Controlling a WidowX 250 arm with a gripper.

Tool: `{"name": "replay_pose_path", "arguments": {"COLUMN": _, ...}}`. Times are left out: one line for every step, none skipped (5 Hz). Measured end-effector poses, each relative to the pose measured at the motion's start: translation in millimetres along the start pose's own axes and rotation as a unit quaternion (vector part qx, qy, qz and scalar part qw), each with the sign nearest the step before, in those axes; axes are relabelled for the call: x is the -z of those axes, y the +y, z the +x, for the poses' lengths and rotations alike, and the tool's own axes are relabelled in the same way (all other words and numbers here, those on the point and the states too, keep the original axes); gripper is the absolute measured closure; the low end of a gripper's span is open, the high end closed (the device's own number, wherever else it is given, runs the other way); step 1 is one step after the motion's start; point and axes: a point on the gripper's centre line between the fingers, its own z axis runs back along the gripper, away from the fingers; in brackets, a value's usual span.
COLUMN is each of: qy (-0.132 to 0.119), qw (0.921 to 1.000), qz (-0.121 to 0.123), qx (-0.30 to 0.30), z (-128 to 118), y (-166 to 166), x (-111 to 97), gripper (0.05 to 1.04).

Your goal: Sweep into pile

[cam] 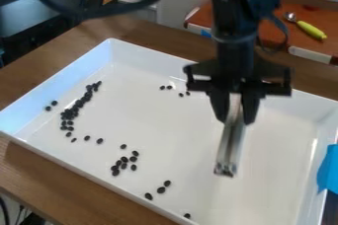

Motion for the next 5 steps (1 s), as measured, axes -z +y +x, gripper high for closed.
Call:
{"name": "replay_pose_path", "arguments": {"qy": -0.010, "qw": 0.9998, "qz": 0.009, "qx": 0.014, "z": -11, "y": -7, "x": 16, "gripper": 0.758}}
{"name": "replay_pose_path", "arguments": {"qy": -0.023, "qw": 0.9989, "qz": 0.023, "qx": 0.034, "z": -26, "y": -5, "x": 35, "gripper": 0.758}}
{"name": "replay_pose_path", "arguments": {"qy": -0.031, "qw": 0.9981, "qz": 0.032, "qx": 0.042, "z": -31, "y": 1, "x": 45, "gripper": 0.758}}
{"name": "replay_pose_path", "arguments": {"qy": -0.047, "qw": 0.9975, "qz": 0.030, "qx": 0.044, "z": -31, "y": 5, "x": 49, "gripper": 0.758}}
{"name": "replay_pose_path", "arguments": {"qy": -0.047, "qw": 0.9966, "qz": 0.030, "qx": 0.060, "z": -35, "y": 13, "x": 49, "gripper": 0.758}}
